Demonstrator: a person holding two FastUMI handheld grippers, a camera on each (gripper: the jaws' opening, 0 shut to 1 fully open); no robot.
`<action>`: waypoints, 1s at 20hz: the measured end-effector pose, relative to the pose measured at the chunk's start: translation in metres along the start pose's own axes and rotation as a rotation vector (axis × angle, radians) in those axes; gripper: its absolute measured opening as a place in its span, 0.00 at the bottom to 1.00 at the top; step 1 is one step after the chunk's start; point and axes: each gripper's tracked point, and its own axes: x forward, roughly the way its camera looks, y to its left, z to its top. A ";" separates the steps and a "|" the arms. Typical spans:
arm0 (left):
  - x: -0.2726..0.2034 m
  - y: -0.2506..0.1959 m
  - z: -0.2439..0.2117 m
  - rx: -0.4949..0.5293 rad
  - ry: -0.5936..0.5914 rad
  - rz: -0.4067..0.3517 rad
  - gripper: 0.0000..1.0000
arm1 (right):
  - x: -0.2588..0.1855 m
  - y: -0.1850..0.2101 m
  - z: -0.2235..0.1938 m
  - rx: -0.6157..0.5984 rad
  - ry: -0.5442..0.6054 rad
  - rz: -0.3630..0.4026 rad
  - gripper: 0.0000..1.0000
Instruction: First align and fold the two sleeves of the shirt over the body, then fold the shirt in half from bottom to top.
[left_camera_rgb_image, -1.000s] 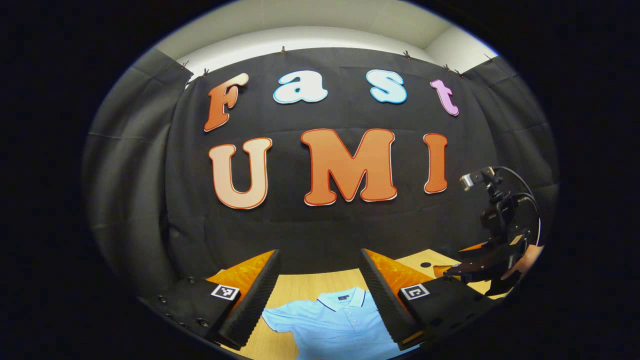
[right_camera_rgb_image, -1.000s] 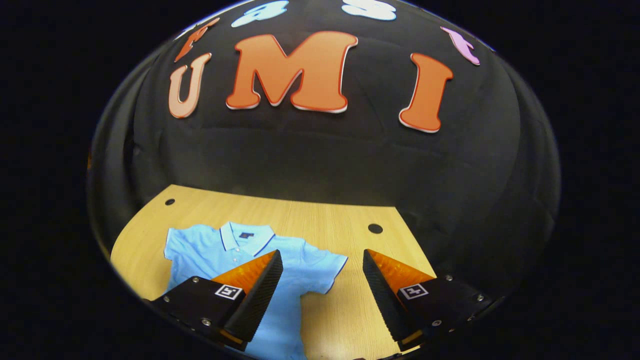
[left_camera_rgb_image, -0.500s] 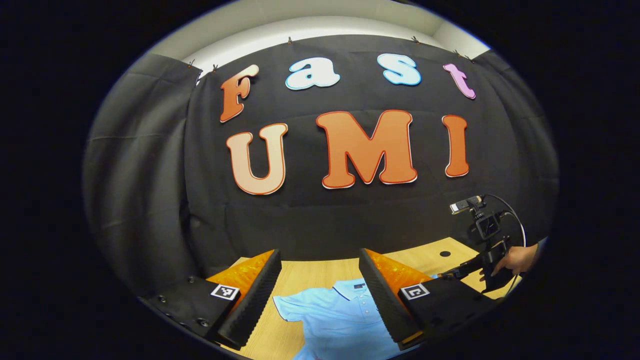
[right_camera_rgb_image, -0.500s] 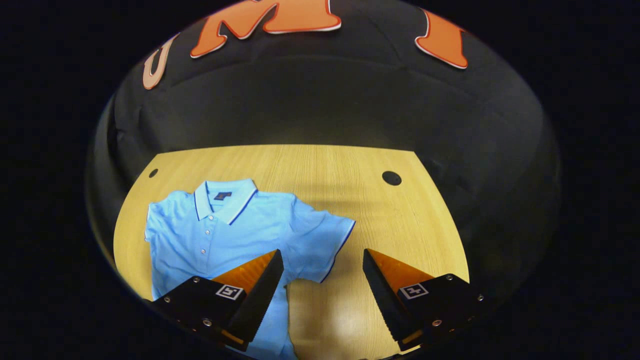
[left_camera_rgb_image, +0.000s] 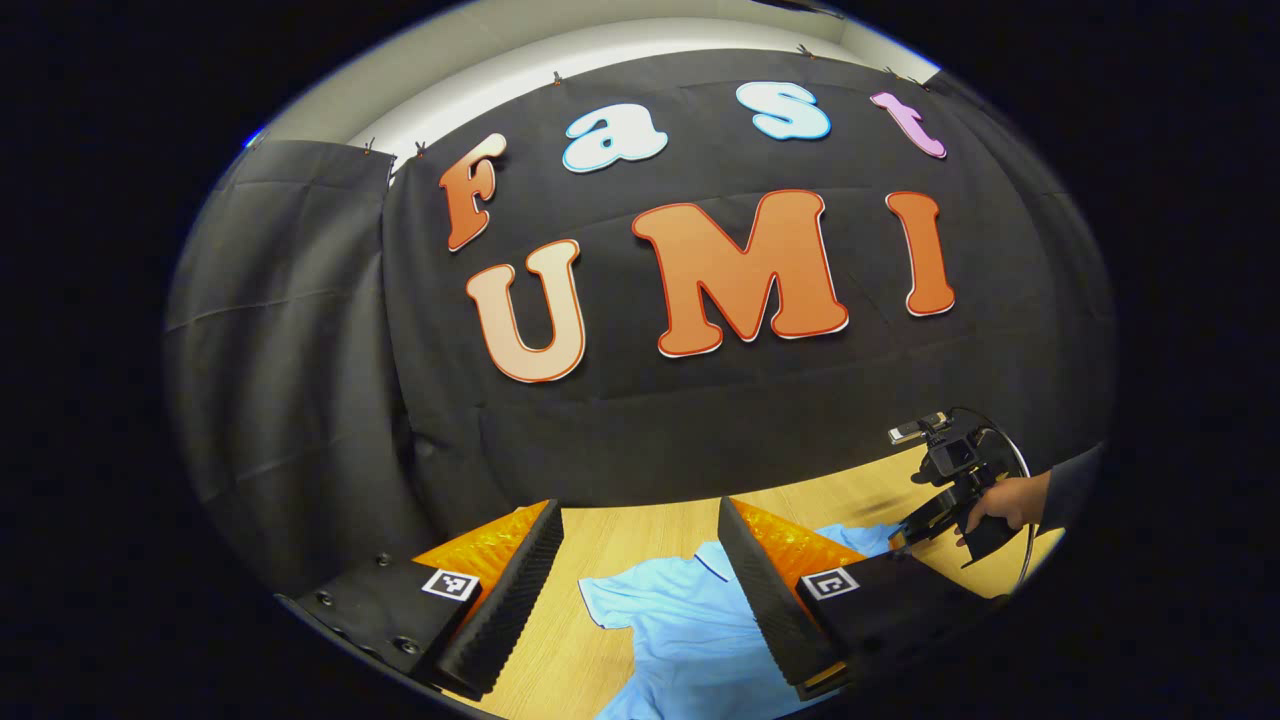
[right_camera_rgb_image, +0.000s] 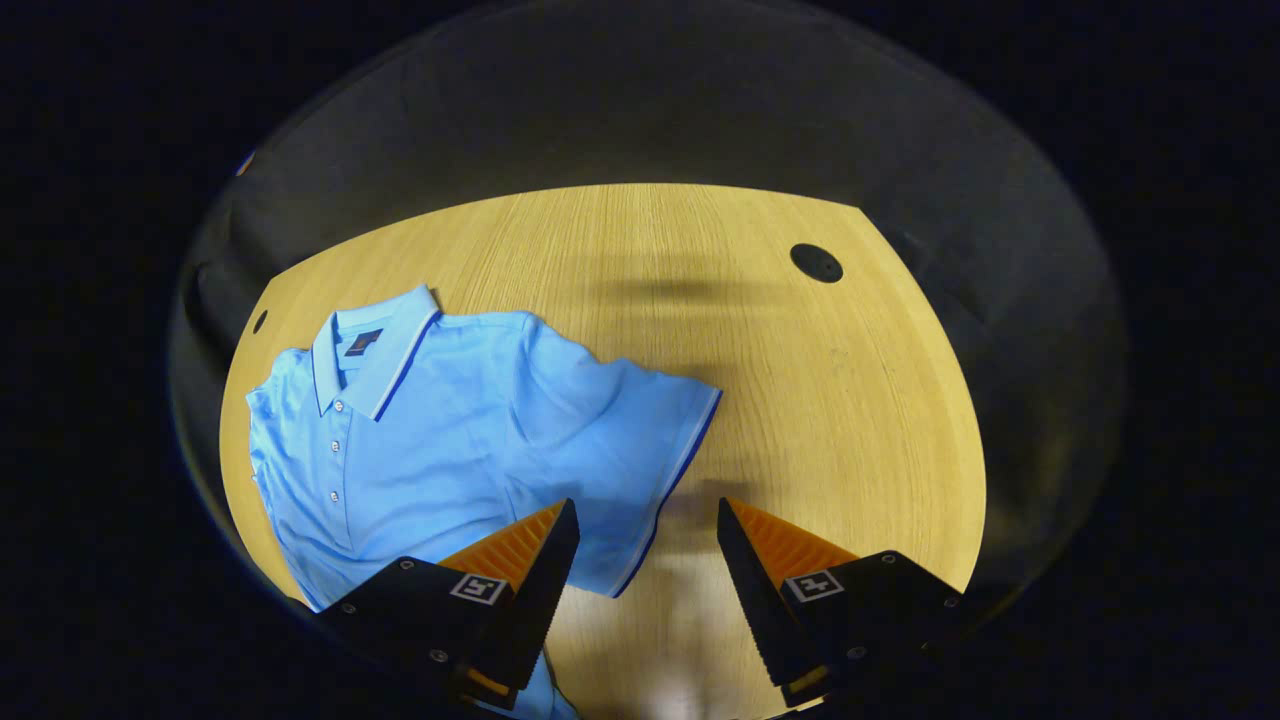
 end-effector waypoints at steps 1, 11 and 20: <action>0.000 0.000 0.000 0.001 0.006 0.010 1.00 | 0.004 0.001 -0.001 -0.002 0.010 -0.001 0.84; -0.010 0.003 -0.003 0.053 0.044 0.072 1.00 | 0.022 0.006 0.001 0.088 0.072 -0.012 0.47; -0.010 0.004 -0.002 0.057 0.042 0.074 1.00 | 0.000 0.029 0.033 0.218 -0.004 0.196 0.04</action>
